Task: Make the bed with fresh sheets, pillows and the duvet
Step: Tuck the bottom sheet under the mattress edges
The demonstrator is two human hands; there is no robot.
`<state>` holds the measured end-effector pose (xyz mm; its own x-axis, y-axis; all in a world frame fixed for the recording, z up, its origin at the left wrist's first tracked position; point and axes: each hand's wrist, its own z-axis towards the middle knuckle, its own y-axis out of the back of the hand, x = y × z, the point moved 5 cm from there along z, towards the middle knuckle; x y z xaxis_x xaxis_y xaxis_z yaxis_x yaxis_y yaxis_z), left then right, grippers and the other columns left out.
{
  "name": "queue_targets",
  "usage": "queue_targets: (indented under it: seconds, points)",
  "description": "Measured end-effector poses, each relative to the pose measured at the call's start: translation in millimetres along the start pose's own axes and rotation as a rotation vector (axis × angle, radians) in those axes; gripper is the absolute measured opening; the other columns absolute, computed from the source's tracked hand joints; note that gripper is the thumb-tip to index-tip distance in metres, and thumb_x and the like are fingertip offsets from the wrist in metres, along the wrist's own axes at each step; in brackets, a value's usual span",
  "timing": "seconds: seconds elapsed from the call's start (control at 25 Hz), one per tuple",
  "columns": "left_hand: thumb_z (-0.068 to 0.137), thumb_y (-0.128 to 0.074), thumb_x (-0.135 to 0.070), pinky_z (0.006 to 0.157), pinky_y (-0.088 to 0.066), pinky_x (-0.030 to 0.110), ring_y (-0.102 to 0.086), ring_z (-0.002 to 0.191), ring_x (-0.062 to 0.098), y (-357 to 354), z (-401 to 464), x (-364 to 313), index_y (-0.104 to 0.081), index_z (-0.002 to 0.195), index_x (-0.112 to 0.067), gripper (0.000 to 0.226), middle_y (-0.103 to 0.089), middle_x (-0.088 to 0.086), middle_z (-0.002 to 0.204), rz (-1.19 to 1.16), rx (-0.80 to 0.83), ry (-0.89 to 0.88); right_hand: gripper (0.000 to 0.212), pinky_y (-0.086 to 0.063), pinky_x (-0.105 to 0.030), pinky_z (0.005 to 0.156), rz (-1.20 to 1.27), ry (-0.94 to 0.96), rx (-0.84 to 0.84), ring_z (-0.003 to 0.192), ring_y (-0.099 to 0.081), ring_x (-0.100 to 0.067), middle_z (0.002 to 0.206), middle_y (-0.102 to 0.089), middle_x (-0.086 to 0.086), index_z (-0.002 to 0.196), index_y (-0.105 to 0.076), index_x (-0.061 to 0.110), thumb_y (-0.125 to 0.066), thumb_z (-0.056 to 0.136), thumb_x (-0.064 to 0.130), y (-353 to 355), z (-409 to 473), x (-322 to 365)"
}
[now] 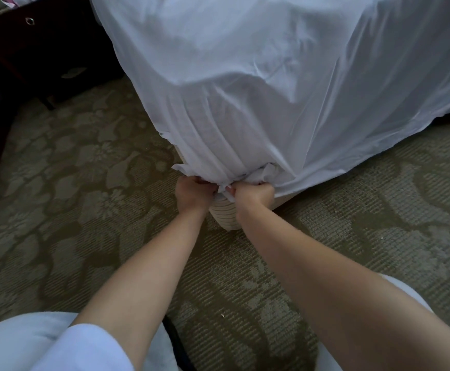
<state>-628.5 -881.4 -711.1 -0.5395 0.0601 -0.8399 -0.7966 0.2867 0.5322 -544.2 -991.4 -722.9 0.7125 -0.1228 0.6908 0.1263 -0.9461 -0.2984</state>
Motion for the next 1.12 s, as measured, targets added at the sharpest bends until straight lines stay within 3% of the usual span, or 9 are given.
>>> queue_targets:
  seconds: [0.08,0.24,0.36,0.48,0.56,0.72,0.88,1.04,1.12]
  points:
    - [0.078,-0.069,-0.007,0.051,-0.039,0.019,-0.049,0.058,0.005,1,-4,1,-0.051,0.055,-0.018,0.031,-0.054,-0.005,0.058,-0.057,-0.002,0.058,0.02,-0.048,-0.013,0.051,-0.057,0.049,0.047,0.072,-0.058,-0.013,0.095,-0.064,-0.008,0.099,-0.06,0.001,-0.068,0.081,-0.004,6,-5,1]
    - [0.08,-0.072,-0.006,0.049,-0.045,0.013,-0.057,0.065,0.006,1,-10,7,-0.065,0.076,-0.016,0.013,-0.064,-0.004,0.074,-0.249,0.183,0.176,0.028,-0.048,-0.031,0.088,-0.313,0.177,0.156,0.094,-0.06,-0.016,0.099,-0.066,-0.002,0.104,-0.064,0.004,-0.075,0.08,0.014,21,-2,-1]
    - [0.082,-0.072,-0.005,0.052,-0.048,0.015,-0.059,0.067,0.01,6,-14,8,-0.066,0.08,-0.015,0.012,-0.065,-0.003,0.075,-0.325,0.28,0.157,0.029,-0.046,-0.029,0.085,-0.467,0.295,0.145,0.093,-0.059,-0.017,0.088,-0.064,0.003,0.102,-0.065,0.003,-0.076,0.08,0.02,26,5,4]
    - [0.079,-0.075,-0.006,0.068,-0.053,0.022,-0.061,0.085,0.013,5,-12,10,-0.06,0.096,-0.017,0.025,-0.064,-0.007,0.087,-0.345,0.291,0.139,0.018,-0.05,-0.032,0.082,-0.549,0.382,0.125,0.087,-0.062,-0.019,0.083,-0.066,-0.001,0.087,-0.068,0.005,-0.075,0.082,0.021,25,9,5]
    - [0.076,-0.077,-0.004,0.073,-0.052,0.024,-0.058,0.088,0.01,1,-3,8,-0.053,0.105,-0.019,0.041,-0.058,-0.011,0.092,-0.29,0.206,0.092,0.019,-0.052,-0.035,0.078,-0.603,0.402,0.101,0.083,-0.064,-0.021,0.077,-0.066,-0.001,0.079,-0.066,0.007,-0.076,0.081,0.024,26,15,5]
    - [0.079,-0.071,-0.006,0.076,-0.044,0.021,-0.058,0.096,0.015,-4,18,-2,-0.055,0.112,-0.007,0.036,-0.061,-0.003,0.097,-0.1,-0.019,0.007,0.034,-0.052,-0.035,0.076,-0.798,0.375,-0.008,0.088,-0.066,-0.027,0.089,-0.07,-0.008,0.087,-0.067,0.008,-0.075,0.077,0.039,9,27,8]
    - [0.09,-0.06,-0.022,0.08,-0.035,0.02,-0.057,0.112,0.024,-13,39,-1,-0.055,0.124,-0.009,0.036,-0.062,0.008,0.119,0.404,0.049,-0.161,0.036,-0.045,-0.029,0.076,-0.765,0.305,-0.106,0.102,-0.064,-0.027,0.106,-0.069,-0.008,0.099,-0.069,0.011,-0.072,0.078,0.041,-4,24,4]
    - [0.081,-0.072,-0.004,0.074,-0.051,0.029,-0.063,0.083,0.017,4,29,8,-0.063,0.105,-0.01,0.026,-0.067,0.003,0.092,-0.169,0.253,0.013,0.058,-0.045,-0.028,0.083,-0.793,0.205,0.053,0.11,-0.059,-0.026,0.119,-0.063,-0.007,0.116,-0.059,0.008,-0.073,0.078,0.049,6,28,16]
    - [0.085,-0.06,0.007,0.063,-0.047,0.031,-0.057,0.066,0.017,12,16,10,-0.065,0.103,-0.002,0.021,-0.065,0.008,0.081,-0.305,0.274,0.174,0.059,-0.042,-0.026,0.086,-0.63,0.097,0.077,0.118,-0.055,-0.025,0.129,-0.058,-0.007,0.128,-0.053,0.005,-0.071,0.082,0.039,9,22,23]
